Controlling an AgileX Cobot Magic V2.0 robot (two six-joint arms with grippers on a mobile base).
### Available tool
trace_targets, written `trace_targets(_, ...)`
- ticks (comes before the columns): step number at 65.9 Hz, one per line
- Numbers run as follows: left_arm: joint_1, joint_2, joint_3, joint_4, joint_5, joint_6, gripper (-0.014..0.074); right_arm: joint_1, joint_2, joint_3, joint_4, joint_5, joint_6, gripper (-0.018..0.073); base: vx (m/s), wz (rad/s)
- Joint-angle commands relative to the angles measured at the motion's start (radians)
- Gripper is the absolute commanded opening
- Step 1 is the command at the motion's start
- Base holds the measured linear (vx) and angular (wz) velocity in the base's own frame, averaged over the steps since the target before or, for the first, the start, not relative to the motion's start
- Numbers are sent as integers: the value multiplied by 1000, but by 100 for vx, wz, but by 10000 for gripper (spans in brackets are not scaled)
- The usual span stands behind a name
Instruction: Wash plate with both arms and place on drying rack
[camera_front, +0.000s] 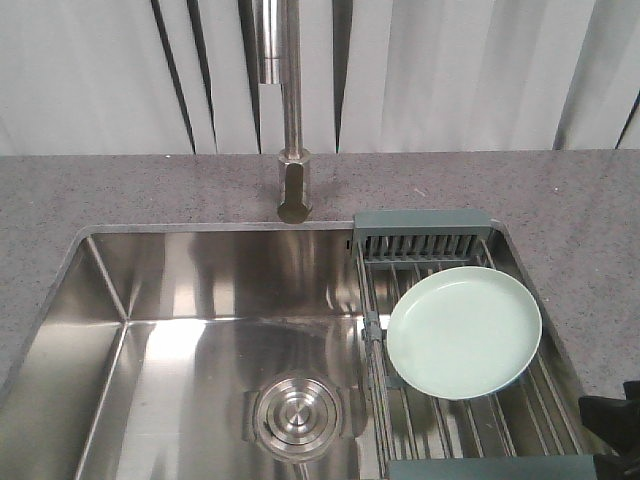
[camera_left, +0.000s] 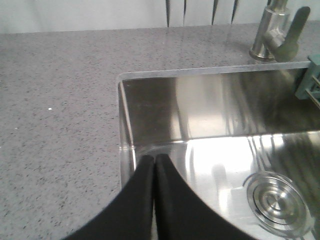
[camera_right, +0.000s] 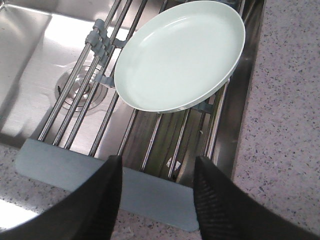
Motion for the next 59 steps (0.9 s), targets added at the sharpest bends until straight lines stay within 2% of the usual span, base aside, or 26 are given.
trace_targets(1,52,-72,18,-11,-85,-5,-6,1,-1,-26,3,-52,-7,337,0,0)
trace_targets(11,126,-185,100,-11,-138,-5,-6,1,-1,-26,3,-52,-7,337,0,0)
trace_targets(18,151,-248,169,-28,-192,-5,-6,1,-1,-26,3,-52,-7,337,0,0)
trace_targets(37,151,-419,381,-67,-350,-8,-6,1,-1,-26,3,-52,-7,337,0,0)
trace_targets(42,149,-427,447,-85,-442,-10,-6,1,-1,-26,4,-51,-7,337,0,0)
trace_targets(46,149,-427,441,-87,-401,-8,-6,1,-1,-26,4,-51,-7,337,0,0)
trace_targets(59,149,-427,442,-76,-462,-9,-6,1,-1,-26,4,-52,-7,337,0,0)
